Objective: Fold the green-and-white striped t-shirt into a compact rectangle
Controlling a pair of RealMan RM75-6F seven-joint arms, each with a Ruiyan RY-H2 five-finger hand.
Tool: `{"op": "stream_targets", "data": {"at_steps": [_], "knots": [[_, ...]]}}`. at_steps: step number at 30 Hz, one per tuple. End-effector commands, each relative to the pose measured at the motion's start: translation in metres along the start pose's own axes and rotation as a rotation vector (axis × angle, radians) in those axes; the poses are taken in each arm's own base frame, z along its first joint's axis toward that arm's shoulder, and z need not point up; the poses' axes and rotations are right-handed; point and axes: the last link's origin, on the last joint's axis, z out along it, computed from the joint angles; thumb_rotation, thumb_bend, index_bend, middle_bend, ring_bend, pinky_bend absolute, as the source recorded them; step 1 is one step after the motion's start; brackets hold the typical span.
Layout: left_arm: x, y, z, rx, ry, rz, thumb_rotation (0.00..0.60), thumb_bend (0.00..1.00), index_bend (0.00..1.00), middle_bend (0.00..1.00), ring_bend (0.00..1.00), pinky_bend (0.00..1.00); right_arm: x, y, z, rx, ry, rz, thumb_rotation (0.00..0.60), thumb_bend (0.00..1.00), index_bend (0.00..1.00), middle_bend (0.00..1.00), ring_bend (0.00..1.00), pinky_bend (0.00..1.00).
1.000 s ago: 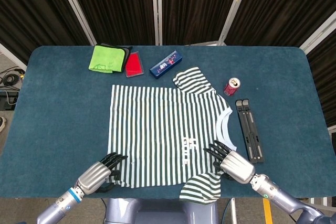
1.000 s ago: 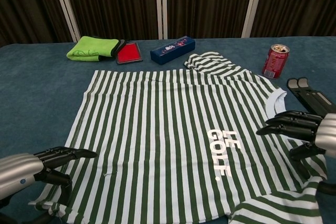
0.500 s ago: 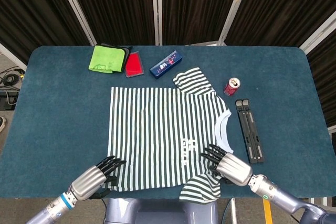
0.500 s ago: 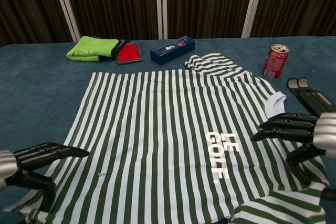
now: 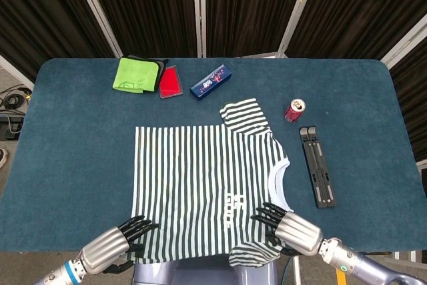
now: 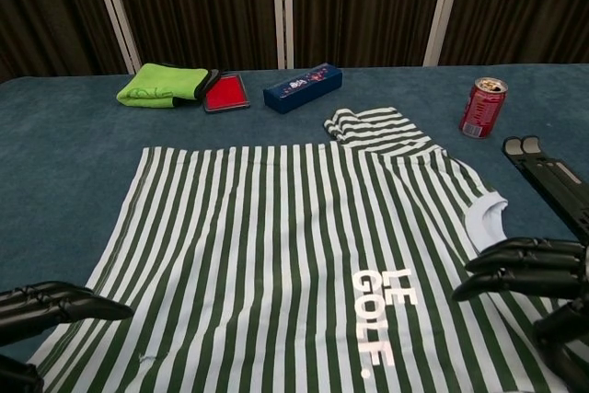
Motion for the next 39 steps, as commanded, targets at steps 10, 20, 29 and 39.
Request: {"op": "stream_targets", "data": {"at_steps": [10, 20, 29, 39], "knots": [[0.001, 0.005, -0.011, -0.01, -0.046, -0.032, 0.6, 0.53, 0.81, 0.0, 0.0, 0.0, -0.006, -0.009, -0.009, 0.015, -0.03, 0.036, 0.6, 0.47, 0.78, 0.11, 0.0, 0.0], [-0.001, 0.011, -0.021, -0.022, -0.079, -0.081, 0.6, 0.53, 0.81, 0.0, 0.0, 0.0, -0.01, -0.019, -0.015, 0.041, -0.043, 0.06, 0.6, 0.47, 0.78, 0.11, 0.0, 0.0], [-0.003, 0.013, -0.024, -0.029, -0.093, -0.092, 0.6, 0.53, 0.81, 0.0, 0.0, 0.0, -0.011, -0.025, -0.017, 0.057, -0.047, 0.06, 0.6, 0.47, 0.79, 0.11, 0.0, 0.0], [-0.003, 0.013, -0.025, -0.031, -0.106, -0.097, 0.6, 0.53, 0.82, 0.0, 0.0, 0.0, -0.013, -0.027, -0.018, 0.062, -0.052, 0.068, 0.6, 0.48, 0.79, 0.11, 0.0, 0.0]]}}
